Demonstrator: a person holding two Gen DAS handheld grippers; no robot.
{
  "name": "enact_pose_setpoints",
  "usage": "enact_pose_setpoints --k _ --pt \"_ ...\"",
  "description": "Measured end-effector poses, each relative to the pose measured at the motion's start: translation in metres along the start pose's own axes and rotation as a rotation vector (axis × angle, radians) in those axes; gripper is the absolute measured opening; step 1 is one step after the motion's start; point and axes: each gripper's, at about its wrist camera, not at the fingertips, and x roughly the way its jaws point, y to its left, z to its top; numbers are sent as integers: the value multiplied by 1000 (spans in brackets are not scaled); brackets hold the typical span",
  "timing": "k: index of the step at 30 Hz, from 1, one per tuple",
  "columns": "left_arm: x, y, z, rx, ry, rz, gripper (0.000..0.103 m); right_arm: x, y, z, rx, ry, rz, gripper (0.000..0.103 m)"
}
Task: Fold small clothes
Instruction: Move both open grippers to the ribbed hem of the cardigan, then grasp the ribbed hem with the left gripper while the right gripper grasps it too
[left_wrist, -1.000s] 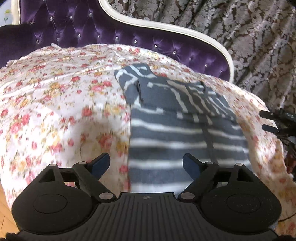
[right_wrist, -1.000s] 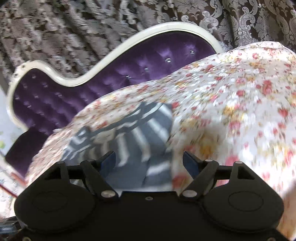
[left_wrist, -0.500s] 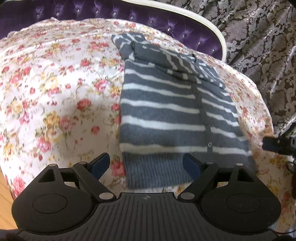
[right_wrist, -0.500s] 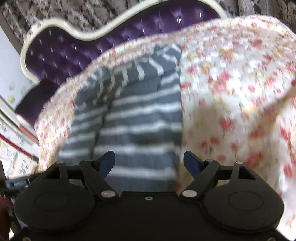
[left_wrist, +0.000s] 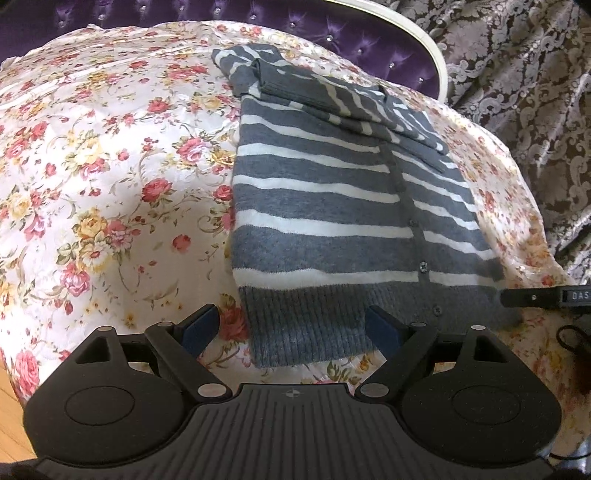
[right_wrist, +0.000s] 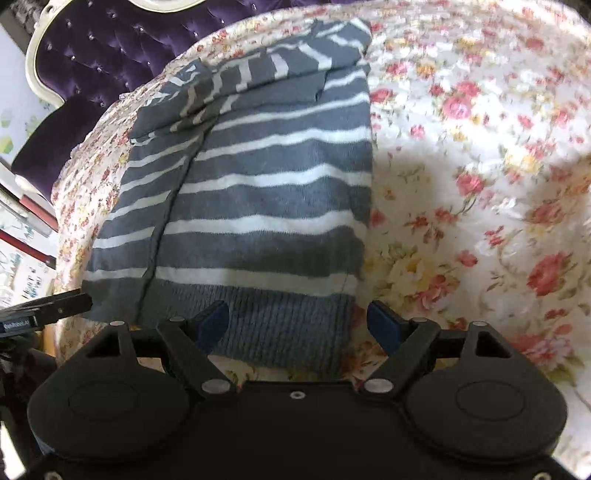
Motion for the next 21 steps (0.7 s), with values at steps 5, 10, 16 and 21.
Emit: enact_pose_setpoints --k 5,10,16,21 --pt "3 -1 4 8 11 -16 85 2 -3 0 29 14 34 85" --pt "6 -4 8 11 26 -55 84 5 -4 2 39 30 53 86" --pt "5 -4 9 8 20 -92 54 5 -7 2 50 42 79 86" --pt "4 -1 7 13 10 -64 18 1 -6 0 59 29 66 63"
